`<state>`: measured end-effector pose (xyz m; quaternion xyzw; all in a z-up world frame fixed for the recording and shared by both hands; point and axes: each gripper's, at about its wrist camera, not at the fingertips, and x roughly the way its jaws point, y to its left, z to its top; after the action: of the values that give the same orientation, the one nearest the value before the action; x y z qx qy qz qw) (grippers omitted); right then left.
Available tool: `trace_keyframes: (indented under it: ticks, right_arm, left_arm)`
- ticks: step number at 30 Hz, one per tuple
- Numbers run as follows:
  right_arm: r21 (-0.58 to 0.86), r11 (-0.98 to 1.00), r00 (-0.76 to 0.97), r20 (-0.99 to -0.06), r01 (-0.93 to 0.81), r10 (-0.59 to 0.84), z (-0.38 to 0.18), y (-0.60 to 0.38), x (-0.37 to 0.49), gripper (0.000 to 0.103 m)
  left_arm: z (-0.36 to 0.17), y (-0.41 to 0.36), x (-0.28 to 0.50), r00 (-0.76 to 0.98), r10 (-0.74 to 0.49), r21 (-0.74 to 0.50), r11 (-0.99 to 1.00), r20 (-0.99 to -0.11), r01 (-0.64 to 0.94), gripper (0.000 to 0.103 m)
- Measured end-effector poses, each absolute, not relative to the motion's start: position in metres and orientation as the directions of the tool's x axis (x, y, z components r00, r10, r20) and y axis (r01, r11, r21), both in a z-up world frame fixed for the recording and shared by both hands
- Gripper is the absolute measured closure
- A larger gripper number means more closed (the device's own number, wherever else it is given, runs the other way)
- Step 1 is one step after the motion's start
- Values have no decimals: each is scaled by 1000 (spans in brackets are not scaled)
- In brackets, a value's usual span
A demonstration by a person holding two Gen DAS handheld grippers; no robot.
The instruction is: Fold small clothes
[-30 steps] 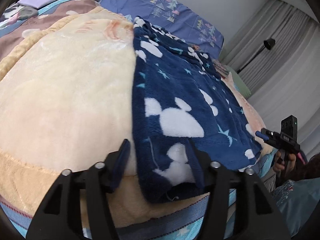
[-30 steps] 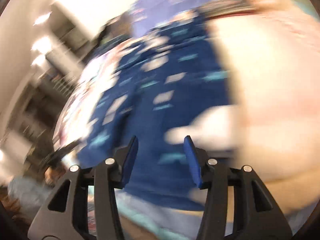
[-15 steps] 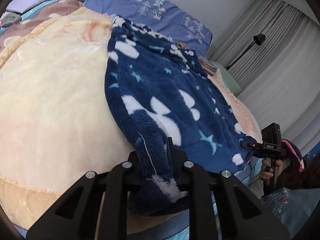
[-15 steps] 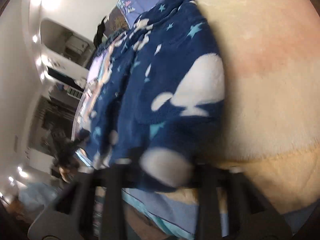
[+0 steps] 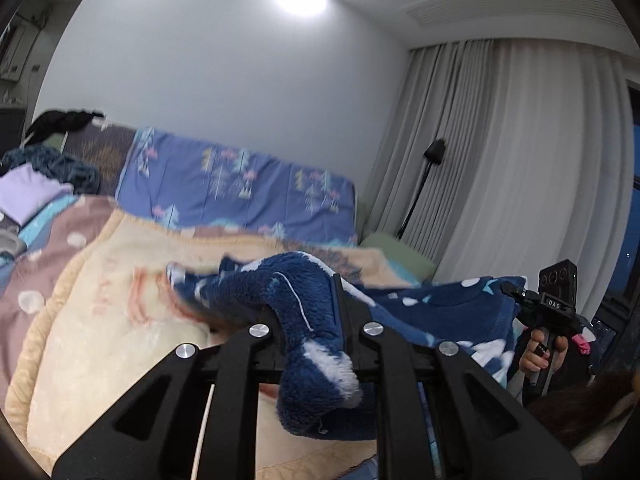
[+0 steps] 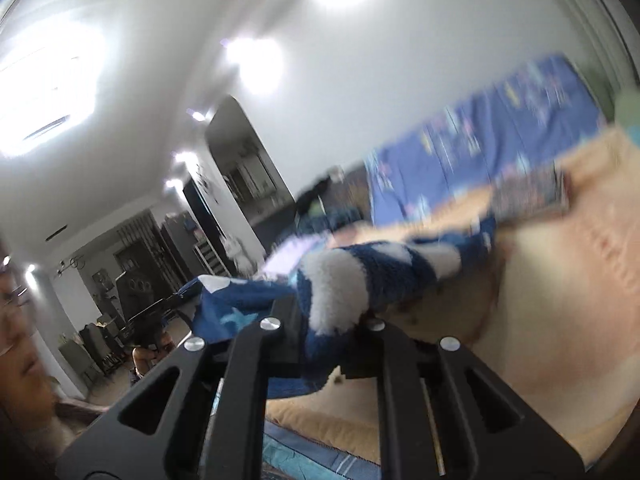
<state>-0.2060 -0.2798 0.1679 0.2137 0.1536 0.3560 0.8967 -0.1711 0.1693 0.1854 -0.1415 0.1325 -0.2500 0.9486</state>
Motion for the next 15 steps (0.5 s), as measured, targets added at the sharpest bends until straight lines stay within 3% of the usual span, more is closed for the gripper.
trace_keyframes:
  ticks: [3, 8, 11, 15]
  right_arm:
    - [433, 707, 741, -121, -559, 660, 166, -297, -234, 88]
    - [616, 686, 705, -281, -388, 651, 99, -307, -172, 88]
    - [662, 673, 686, -323, -328, 652, 73, -305, -136, 89]
    - [643, 700, 692, -352, -311, 630, 71, -295, -95, 89]
  left_arm:
    - [171, 174, -190, 845, -511, -344, 831, -159, 438, 86]
    - [96, 183, -141, 796, -522, -538, 785, -308, 307, 86]
    - [69, 186, -110, 780, -506, -565, 788, -368, 245, 86]
    - [67, 192, -70, 770, -509, -579, 783, -384, 229, 86]
